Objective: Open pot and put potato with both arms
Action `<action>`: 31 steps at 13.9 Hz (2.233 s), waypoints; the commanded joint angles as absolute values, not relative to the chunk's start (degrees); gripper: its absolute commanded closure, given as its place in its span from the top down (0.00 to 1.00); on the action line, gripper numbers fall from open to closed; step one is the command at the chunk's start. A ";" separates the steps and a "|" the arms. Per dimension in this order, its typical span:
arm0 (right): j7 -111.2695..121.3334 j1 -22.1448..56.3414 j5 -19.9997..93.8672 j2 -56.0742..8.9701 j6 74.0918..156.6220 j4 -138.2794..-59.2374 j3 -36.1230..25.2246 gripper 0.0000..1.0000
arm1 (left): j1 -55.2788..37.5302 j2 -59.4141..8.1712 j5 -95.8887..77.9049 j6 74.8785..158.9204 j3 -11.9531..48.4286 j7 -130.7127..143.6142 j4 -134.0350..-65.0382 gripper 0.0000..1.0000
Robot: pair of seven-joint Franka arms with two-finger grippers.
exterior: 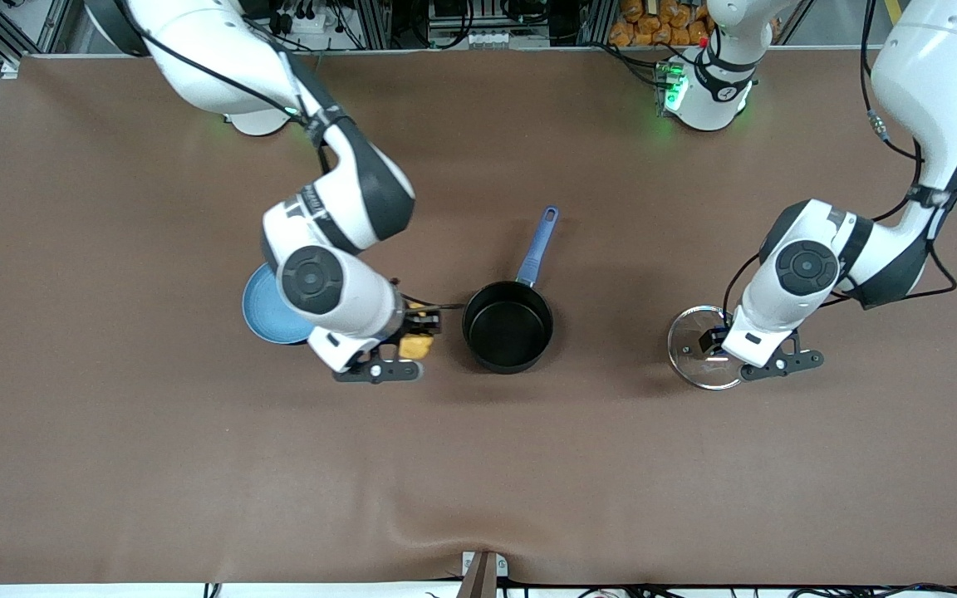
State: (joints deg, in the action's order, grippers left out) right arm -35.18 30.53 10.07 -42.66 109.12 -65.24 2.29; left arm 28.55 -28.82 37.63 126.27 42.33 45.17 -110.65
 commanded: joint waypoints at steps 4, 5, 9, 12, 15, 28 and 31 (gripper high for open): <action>-46.57 34.10 12.22 -49.64 119.24 -61.00 3.60 0.00 | 32.25 -25.23 27.26 105.60 50.35 37.19 -97.50 1.00; -47.10 34.80 12.22 -50.44 120.57 -60.91 3.78 0.00 | 32.26 -24.79 25.51 101.55 50.88 34.92 -94.60 1.00; -49.56 37.17 12.22 -51.76 120.85 -60.91 3.78 0.00 | 32.69 -21.89 19.61 89.84 50.98 29.45 -85.53 1.00; -50.36 38.40 12.13 -52.64 121.20 -60.91 3.69 0.00 | 33.13 -19.60 16.27 85.88 50.98 29.18 -81.93 1.00; -50.97 39.28 12.13 -55.10 123.74 -61.08 3.69 0.00 | 33.22 -19.34 14.59 82.01 50.98 28.65 -78.05 1.00; -53.35 41.57 11.87 -58.97 127.00 -61.61 3.52 0.00 | 35.25 -16.26 13.54 79.89 50.10 23.83 -76.11 1.00; -53.00 41.57 11.17 -58.89 126.48 -61.70 3.25 0.99 | 23.26 -11.80 9.61 79.89 34.97 22.33 -76.46 1.00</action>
